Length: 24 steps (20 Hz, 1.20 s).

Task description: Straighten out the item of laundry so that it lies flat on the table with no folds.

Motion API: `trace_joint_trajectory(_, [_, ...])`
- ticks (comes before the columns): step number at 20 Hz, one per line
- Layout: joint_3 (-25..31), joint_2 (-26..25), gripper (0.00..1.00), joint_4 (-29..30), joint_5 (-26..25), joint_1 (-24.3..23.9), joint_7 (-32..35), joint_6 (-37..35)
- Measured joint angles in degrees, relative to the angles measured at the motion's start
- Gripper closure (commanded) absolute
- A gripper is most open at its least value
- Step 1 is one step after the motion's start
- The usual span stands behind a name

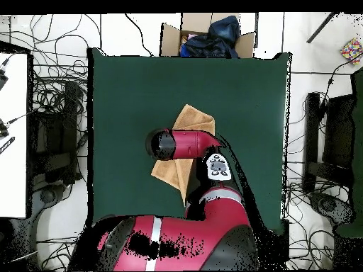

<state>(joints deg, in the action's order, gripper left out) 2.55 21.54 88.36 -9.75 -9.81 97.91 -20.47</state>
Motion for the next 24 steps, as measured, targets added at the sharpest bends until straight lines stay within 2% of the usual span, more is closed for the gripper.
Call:
trace_joint_trajectory(14, [0.25,1.7,0.0,0.0,-0.03,-4.96,-0.01,-0.36])
trace_joint_trajectory(24, [0.25,2.47,0.0,-0.09,-0.03,-5.54,-0.01,-1.86])
